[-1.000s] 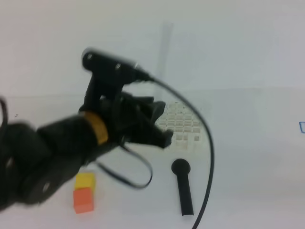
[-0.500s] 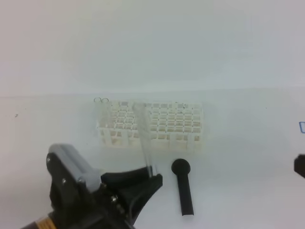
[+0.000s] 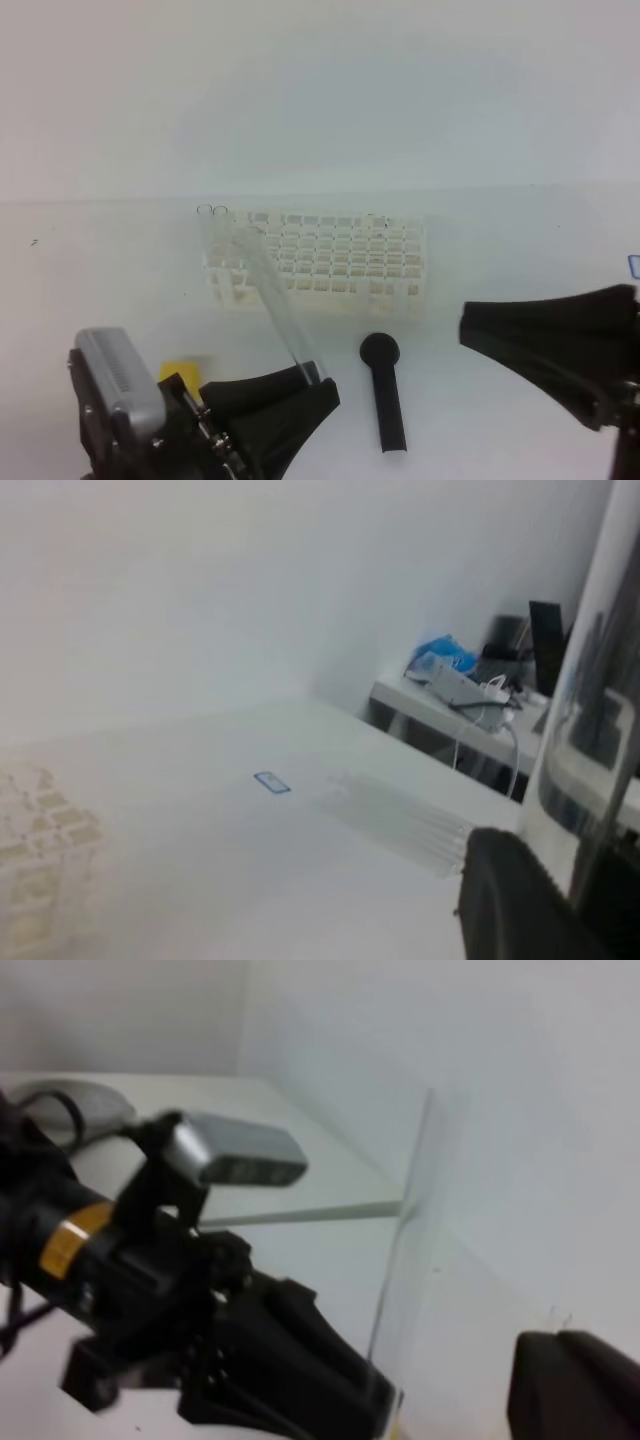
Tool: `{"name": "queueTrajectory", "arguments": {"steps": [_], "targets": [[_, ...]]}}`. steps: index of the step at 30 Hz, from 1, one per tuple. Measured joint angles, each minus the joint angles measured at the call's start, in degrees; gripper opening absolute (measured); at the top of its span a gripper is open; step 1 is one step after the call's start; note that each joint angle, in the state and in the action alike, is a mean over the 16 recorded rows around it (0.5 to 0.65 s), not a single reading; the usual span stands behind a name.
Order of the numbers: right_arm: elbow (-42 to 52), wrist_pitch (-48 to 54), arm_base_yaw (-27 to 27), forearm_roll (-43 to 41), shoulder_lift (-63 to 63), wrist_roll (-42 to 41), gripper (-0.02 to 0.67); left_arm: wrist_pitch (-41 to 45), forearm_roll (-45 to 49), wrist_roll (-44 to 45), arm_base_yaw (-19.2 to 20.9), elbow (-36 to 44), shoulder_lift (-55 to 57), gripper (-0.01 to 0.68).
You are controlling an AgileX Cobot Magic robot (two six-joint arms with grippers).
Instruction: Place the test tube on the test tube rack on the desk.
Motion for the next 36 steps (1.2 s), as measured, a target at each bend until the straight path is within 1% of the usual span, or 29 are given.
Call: {"name": "queueTrajectory", "arguments": {"steps": [2, 4, 6, 8, 11, 16, 20, 22, 24, 27, 30, 32, 36], "targets": [[-0.33, 2.30, 0.19, 4.56, 2.27, -5.59, 0.001, 0.11, 0.79, -0.48, 0.00, 0.34, 0.00, 0.108], [-0.84, 4.34, 0.27, 7.28, 4.49, -8.98, 0.009, 0.56, 1.93, -0.95, 0.00, 0.65, 0.00, 0.108], [-1.57, 5.86, 0.29, 8.55, 6.60, -10.40, 0.027, 1.08, 3.24, -1.43, 0.00, 0.89, 0.00, 0.108], [-2.48, 7.01, 0.29, 9.05, 8.57, -10.34, 0.060, 1.62, 4.56, -1.81, 0.00, 1.06, 0.00, 0.108], [-4.14, 8.64, 0.29, 9.30, 11.28, -8.91, 0.134, 2.88, 6.68, -1.90, 0.00, 1.15, 0.00, 0.108], [-7.17, 11.36, 0.29, 9.35, 15.39, -5.63, 0.287, 5.65, 9.36, -1.82, 0.00, 1.15, 0.00, 0.108], [-9.19, 12.99, 0.29, 9.38, 18.57, -3.28, 0.404, 6.54, 9.68, -1.81, 0.00, 1.15, 0.00, 0.108], [-9.96, 13.86, 0.29, 9.39, 20.09, -2.48, 0.449, 6.70, 9.46, -1.81, 0.00, 1.15, 0.00, 0.108], [-10.63, 14.90, 0.29, 9.41, 21.55, -1.96, 0.480, 6.87, 9.26, -1.81, 0.00, 1.15, 0.00, 0.108], [-11.58, 16.71, 0.29, 9.42, 23.64, -1.60, 0.501, 7.02, 8.97, -1.81, 0.00, 1.15, 0.00, 0.108], [-12.60, 18.55, 0.29, 9.42, 25.56, -1.49, 0.494, 6.84, 8.73, -1.84, 0.00, 1.15, 0.00, 0.108], [-13.32, 19.60, 0.29, 9.42, 26.68, -1.45, 0.467, 6.51, 8.60, -1.99, 0.00, 1.16, -0.03, 0.101], [-14.72, 21.11, 0.28, 9.44, 28.45, -1.67, 0.375, 5.99, 8.69, -2.58, -0.04, 1.17, -0.03, 0.101]]}}
